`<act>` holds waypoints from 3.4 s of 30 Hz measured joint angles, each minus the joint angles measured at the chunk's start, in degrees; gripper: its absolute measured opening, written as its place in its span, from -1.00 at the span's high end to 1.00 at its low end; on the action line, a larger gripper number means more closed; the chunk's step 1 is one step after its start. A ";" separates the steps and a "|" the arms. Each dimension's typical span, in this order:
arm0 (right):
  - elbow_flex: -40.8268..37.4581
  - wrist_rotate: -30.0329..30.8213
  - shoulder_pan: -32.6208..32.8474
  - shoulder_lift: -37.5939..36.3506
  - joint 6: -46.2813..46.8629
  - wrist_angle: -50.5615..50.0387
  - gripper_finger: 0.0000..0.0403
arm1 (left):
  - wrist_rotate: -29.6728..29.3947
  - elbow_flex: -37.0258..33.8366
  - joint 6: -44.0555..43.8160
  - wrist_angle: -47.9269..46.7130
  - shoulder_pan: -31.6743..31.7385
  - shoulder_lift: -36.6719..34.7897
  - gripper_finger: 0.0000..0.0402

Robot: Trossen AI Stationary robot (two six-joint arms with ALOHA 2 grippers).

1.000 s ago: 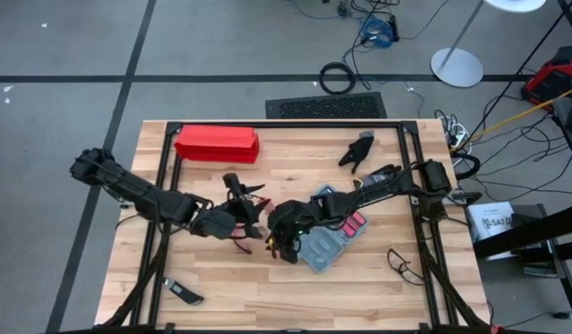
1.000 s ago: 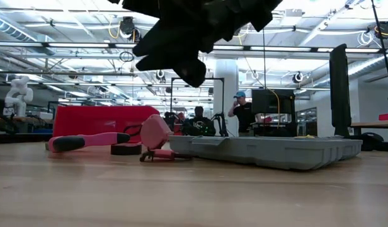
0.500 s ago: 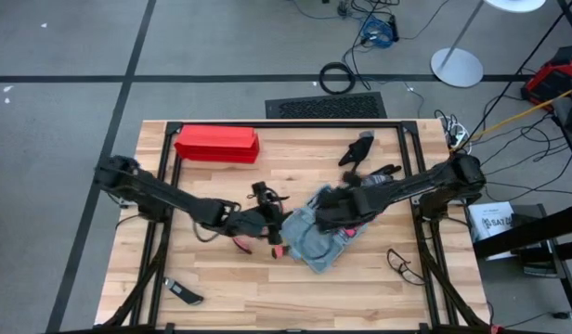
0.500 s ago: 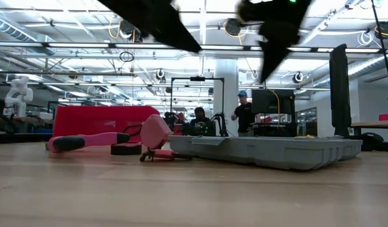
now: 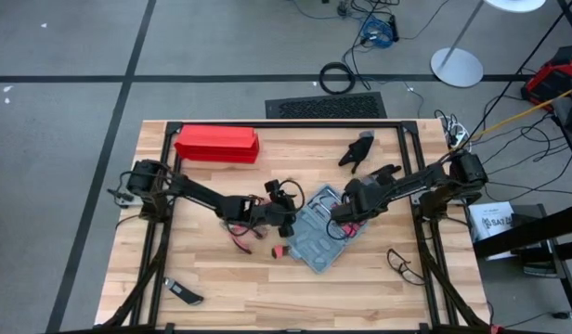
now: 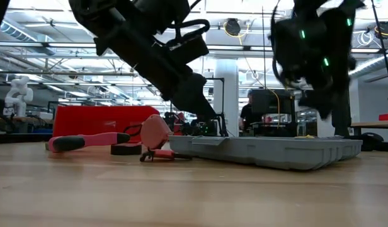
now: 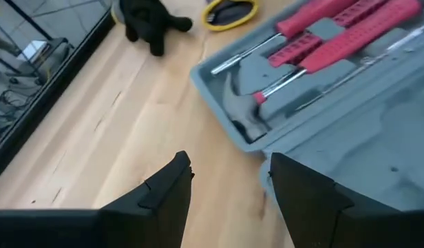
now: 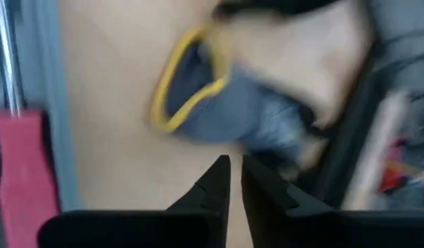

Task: Prefit tool cases
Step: Remove the orange hammer from the gray pre-fit tool case

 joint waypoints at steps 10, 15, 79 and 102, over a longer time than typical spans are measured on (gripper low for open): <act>-7.03 -14.11 1.15 -0.40 -7.33 26.41 0.99 | 0.47 0.00 0.57 -0.28 2.89 0.00 -0.01; -4.17 -18.61 3.26 -3.56 -6.73 32.45 1.00 | 0.45 0.02 1.49 -0.44 3.79 0.00 -0.01; -3.94 -8.27 6.89 1.43 -29.62 63.27 0.16 | 11.14 -9.29 -3.08 13.54 3.75 3.00 -0.01; -3.81 -6.34 1.77 -0.39 -40.45 52.54 0.16 | 10.46 -9.33 -2.58 13.56 4.03 3.22 -0.01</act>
